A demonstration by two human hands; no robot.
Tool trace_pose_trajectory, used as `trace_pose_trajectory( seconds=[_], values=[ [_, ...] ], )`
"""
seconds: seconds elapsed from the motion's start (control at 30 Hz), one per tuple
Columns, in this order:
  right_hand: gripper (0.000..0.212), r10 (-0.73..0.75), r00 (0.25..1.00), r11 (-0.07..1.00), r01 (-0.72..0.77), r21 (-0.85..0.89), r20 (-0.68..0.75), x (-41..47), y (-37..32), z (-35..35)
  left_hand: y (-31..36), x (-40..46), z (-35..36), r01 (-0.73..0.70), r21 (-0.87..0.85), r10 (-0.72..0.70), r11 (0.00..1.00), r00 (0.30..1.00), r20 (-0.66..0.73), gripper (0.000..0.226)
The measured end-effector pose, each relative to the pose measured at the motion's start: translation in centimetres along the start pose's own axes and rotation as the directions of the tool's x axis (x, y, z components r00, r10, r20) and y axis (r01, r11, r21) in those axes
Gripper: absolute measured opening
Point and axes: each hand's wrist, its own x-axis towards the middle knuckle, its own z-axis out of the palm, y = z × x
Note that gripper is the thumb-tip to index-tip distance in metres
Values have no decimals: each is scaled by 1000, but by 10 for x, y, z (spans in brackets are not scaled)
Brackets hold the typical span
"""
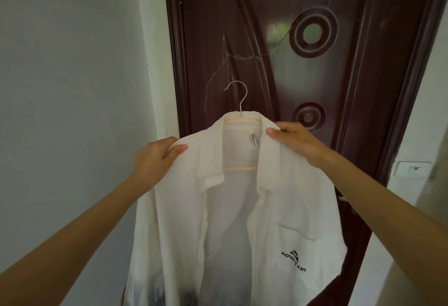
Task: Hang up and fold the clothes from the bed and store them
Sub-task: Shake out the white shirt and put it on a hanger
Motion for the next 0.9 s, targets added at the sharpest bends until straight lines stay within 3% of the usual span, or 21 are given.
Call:
trace_pose_trajectory(
  seconds=[0.1,0.2,0.3,0.4,0.5,0.6,0.67,0.73,0.8,0.9],
  values=[
    [34,-17,1000,1000,17,-16,-9,2,-1,-1,0,-2,3,-23,11,24,1000,998,-58,66],
    [27,-1,1000,1000,1,-2,-16,4,-8,-5,2,-3,5,-34,-8,34,999,996,-78,70],
    [20,65,996,997,-63,-33,62,5,-21,-15,6,-5,5,-49,-30,46,998,994,-100,65],
    [29,113,984,986,-93,-142,136,8,-29,-23,7,-6,5,-17,-40,12,999,992,-125,55],
    [42,86,996,983,-82,-163,16,14,-26,-26,5,-6,3,12,-41,-18,999,988,-150,53],
    [28,-28,998,996,23,-83,-59,12,-15,-33,0,-6,-1,58,-54,-66,997,986,-154,52],
    [16,-112,990,985,99,-144,-80,8,-5,-38,-3,-6,-3,76,-66,-86,995,984,-156,47],
    [33,-246,961,892,172,-418,-129,3,6,-42,-6,-4,-5,102,-70,-112,992,981,-161,40],
    [51,-459,874,677,231,-699,-156,-2,19,-41,-8,-3,-6,145,-83,-156,986,975,-155,35],
    [53,-672,723,428,203,-880,-160,-9,36,-33,-11,-2,-8,167,-126,-186,978,969,-163,38]
  ],
)
